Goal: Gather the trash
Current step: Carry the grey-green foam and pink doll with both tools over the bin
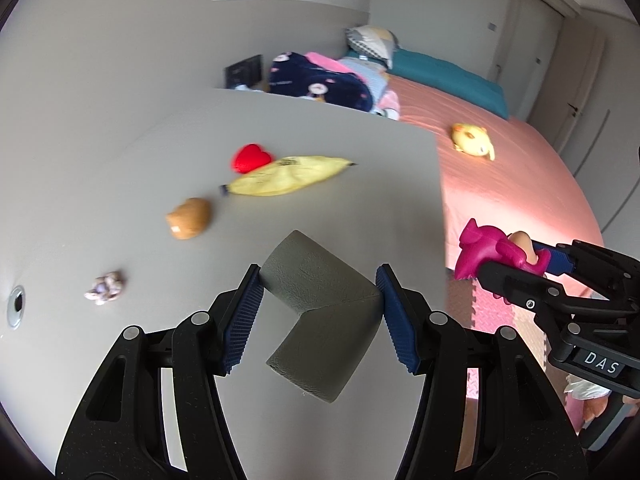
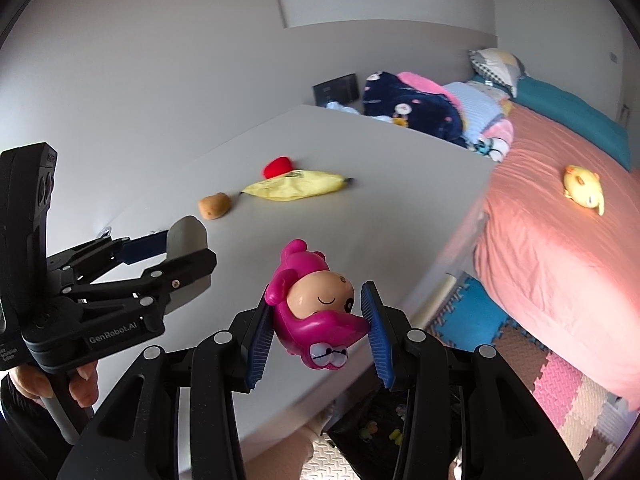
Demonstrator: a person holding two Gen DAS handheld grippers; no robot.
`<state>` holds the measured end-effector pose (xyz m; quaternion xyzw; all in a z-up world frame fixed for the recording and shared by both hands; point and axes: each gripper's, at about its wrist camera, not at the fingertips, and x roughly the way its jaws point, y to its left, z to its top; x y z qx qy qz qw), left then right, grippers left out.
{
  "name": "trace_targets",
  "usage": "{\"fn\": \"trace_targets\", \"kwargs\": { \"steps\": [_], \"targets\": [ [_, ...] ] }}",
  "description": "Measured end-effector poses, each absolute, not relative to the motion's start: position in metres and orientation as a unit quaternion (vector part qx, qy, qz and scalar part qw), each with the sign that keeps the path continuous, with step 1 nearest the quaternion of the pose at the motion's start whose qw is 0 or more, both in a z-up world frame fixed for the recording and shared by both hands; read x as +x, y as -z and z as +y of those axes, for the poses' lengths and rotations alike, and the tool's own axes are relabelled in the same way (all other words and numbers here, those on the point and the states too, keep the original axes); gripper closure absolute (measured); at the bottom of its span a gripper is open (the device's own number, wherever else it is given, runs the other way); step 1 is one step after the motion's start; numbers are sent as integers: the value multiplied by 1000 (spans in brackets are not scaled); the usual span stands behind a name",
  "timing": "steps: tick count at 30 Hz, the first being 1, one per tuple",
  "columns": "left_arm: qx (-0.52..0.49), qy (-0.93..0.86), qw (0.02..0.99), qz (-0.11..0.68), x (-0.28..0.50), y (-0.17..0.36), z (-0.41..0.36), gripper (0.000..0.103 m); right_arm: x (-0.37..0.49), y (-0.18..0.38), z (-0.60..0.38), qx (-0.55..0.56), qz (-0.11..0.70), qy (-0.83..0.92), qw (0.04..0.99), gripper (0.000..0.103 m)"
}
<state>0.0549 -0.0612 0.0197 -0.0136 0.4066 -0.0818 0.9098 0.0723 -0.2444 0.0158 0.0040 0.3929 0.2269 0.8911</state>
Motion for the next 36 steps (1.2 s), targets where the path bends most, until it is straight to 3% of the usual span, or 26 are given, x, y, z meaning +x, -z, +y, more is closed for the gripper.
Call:
{"fn": "trace_targets", "kwargs": {
  "steps": [36],
  "targets": [
    [89, 247, 871, 415, 24, -4, -247, 46, 8, 1, -424, 84, 386, -70, 916, 59]
  ]
}}
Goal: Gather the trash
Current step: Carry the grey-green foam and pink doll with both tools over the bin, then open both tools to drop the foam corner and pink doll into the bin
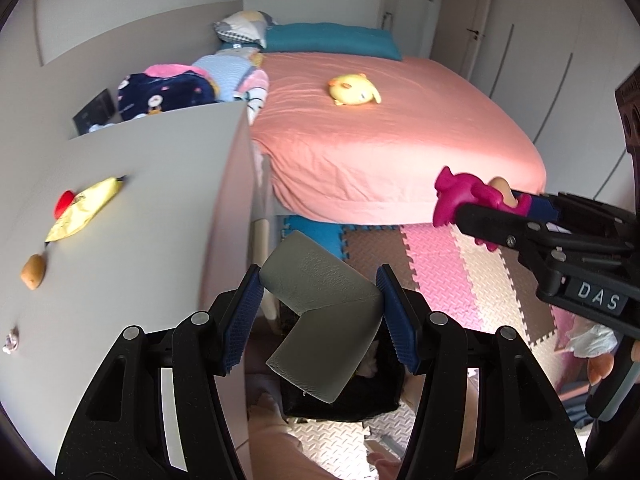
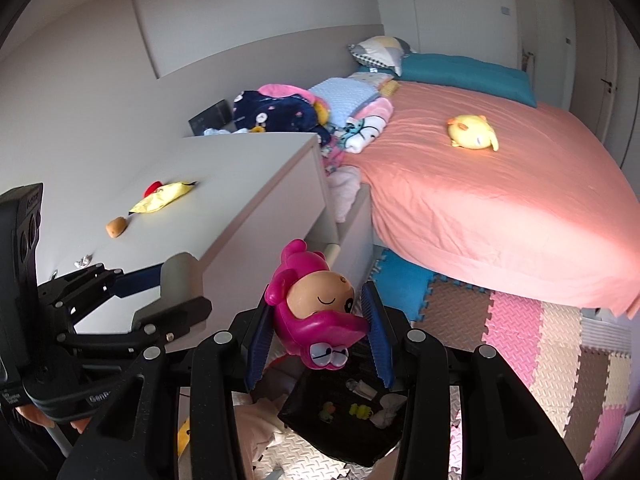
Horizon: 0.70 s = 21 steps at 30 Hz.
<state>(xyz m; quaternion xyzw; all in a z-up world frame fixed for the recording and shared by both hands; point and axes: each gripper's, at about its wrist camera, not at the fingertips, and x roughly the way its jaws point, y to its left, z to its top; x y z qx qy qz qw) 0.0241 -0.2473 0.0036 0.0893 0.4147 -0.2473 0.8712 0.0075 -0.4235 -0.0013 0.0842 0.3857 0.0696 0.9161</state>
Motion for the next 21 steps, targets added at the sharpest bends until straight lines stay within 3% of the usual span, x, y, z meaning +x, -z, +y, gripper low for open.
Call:
{"fn": "trace_targets", "kwargs": {
  "steps": [9, 10, 12, 21],
  "targets": [
    [116, 272, 850, 436, 20, 14, -273, 43, 12, 13, -441, 94, 398, -50, 911, 59],
    [119, 274, 846, 441, 19, 16, -274, 40, 14, 13, -442, 94, 401, -47, 910, 58],
    [130, 269, 844, 445, 20, 18, -274, 7, 17, 16, -445, 101, 407, -40, 907, 34],
    [137, 250, 853, 438, 24, 18, -260, 6, 21, 17, -449, 100, 403, -21, 910, 31]
  ]
}}
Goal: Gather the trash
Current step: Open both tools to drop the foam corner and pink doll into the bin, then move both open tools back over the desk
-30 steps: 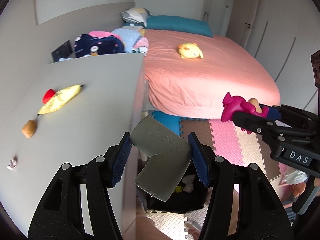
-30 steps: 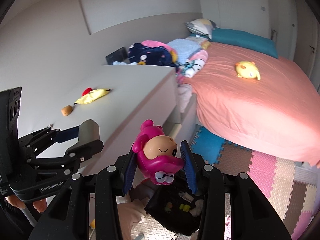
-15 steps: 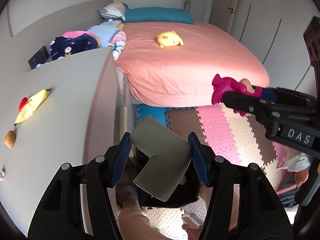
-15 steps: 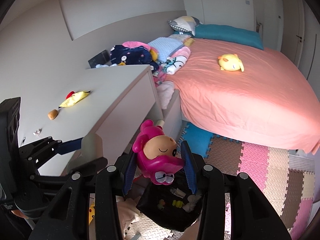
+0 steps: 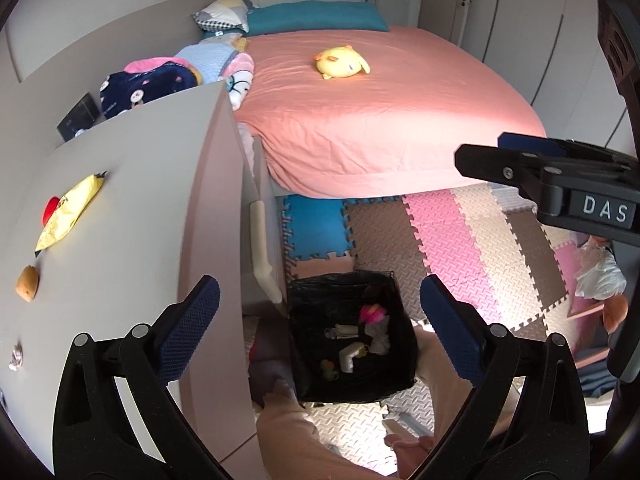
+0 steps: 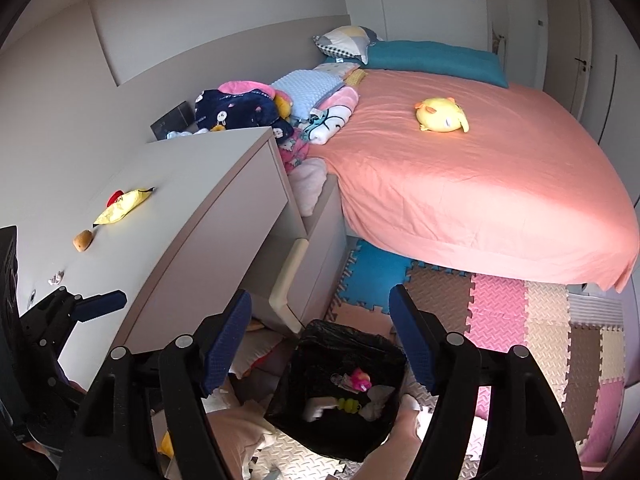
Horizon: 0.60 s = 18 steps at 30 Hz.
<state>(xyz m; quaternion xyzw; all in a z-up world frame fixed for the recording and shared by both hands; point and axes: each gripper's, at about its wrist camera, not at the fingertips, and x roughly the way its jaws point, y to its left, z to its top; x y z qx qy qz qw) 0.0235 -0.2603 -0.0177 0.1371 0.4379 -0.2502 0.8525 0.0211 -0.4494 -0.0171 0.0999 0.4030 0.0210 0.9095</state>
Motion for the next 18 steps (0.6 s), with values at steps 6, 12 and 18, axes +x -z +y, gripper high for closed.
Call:
{"fn": "trace_targets", "kwargs": {
  "steps": [6, 12, 18],
  "targets": [
    [126, 240, 857, 438, 26, 17, -248, 6, 23, 17, -443, 97, 405, -28, 909, 31],
    [120, 230, 860, 440, 26, 18, -236, 6, 25, 16, -432, 94, 406, -40, 908, 31],
    [112, 214, 863, 443, 32, 19, -218, 6, 34, 16, -412, 84, 410, -59, 906, 31]
  ]
}}
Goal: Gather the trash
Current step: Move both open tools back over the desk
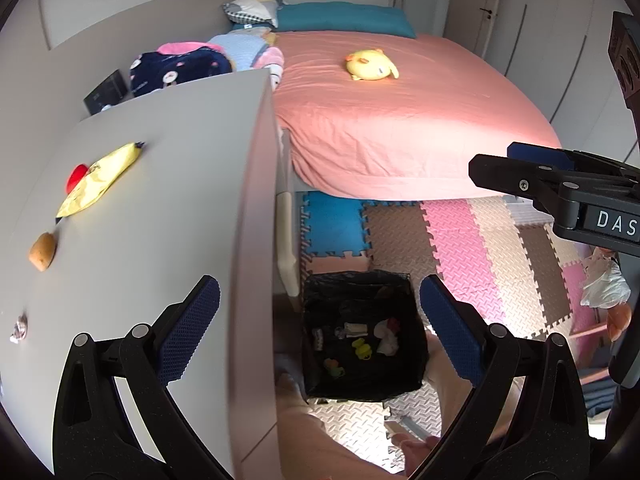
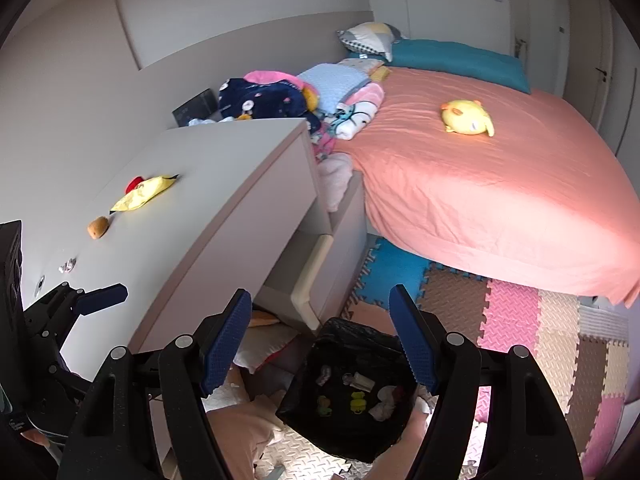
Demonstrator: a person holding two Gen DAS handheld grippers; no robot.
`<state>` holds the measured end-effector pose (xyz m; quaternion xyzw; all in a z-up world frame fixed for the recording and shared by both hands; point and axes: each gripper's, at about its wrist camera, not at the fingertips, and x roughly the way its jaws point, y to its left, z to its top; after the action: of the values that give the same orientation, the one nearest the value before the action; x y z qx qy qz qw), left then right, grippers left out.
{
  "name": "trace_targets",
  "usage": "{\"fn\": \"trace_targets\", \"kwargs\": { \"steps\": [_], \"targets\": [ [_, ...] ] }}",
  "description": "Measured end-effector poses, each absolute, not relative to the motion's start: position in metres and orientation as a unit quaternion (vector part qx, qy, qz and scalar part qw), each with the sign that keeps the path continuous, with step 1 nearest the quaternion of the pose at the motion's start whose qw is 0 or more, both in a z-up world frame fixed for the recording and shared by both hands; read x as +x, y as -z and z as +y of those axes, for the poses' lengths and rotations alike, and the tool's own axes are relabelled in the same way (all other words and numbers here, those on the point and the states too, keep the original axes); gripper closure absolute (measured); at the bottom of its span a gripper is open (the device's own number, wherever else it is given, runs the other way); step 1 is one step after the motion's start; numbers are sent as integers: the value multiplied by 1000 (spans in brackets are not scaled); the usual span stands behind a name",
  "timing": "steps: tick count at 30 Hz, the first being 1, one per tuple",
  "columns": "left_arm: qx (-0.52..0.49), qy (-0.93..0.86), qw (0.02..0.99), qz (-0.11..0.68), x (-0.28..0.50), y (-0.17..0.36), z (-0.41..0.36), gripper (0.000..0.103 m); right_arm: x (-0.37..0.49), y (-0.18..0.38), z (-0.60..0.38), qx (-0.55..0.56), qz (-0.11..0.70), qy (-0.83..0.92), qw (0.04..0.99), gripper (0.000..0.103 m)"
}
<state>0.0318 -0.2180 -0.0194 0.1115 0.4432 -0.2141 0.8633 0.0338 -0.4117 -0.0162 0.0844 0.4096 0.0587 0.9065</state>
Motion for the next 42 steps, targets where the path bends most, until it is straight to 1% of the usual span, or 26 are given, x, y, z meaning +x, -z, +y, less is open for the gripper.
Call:
{"fn": "trace_targets", "kwargs": {
  "steps": [28, 42],
  "targets": [
    [43, 94, 885, 455, 54, 21, -86, 6, 103, 16, -280, 10, 435, -167, 885, 31],
    [-11, 4, 888, 460, 77, 25, 6, 6, 148, 28, -224, -21, 455, -204, 866, 31]
  ]
}}
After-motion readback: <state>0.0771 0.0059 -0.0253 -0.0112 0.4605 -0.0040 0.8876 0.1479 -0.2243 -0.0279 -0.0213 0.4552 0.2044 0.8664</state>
